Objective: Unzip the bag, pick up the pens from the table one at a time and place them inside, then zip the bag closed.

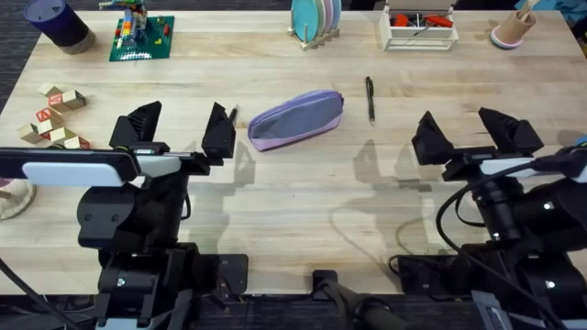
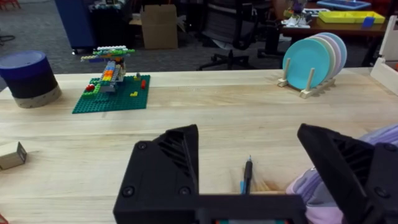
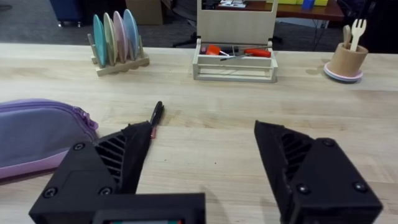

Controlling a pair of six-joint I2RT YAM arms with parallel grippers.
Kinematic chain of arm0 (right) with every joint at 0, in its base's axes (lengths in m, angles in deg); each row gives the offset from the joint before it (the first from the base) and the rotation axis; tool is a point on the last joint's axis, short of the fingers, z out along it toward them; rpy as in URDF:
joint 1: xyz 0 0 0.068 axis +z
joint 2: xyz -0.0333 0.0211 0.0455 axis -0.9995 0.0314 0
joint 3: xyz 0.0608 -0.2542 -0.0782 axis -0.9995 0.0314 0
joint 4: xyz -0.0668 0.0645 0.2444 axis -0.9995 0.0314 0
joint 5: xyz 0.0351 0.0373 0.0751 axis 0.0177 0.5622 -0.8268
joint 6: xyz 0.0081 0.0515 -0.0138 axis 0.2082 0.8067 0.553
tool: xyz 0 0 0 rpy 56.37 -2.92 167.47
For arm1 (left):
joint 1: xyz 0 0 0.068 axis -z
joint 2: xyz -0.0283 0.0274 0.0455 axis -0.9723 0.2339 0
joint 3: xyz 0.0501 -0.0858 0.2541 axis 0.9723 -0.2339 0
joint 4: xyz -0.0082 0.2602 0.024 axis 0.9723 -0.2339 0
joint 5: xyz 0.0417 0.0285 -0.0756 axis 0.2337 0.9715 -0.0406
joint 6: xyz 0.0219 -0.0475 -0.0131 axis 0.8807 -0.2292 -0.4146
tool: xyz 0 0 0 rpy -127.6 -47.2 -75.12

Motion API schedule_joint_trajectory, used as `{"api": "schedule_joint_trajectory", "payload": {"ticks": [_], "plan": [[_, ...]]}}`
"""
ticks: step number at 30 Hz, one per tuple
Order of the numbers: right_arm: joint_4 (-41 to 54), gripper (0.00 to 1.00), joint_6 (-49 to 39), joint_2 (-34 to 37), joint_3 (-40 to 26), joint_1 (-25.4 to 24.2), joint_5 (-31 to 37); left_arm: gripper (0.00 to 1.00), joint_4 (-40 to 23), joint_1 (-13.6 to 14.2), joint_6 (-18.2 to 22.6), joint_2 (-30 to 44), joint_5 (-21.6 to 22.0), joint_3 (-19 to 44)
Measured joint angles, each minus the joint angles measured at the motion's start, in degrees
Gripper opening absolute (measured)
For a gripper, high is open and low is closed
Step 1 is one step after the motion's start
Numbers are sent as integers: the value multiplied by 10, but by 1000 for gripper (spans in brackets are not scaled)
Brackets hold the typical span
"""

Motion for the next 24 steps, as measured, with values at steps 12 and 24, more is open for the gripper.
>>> {"api": "schedule_joint_trajectory", "payload": {"ticks": [12,24], "plan": [[3,997,-1,0,0,0,0,995,0,0,0,0,0,0],[47,996,2,5,-22,0,-2,994,-48,0,-19,0,6,13]]}}
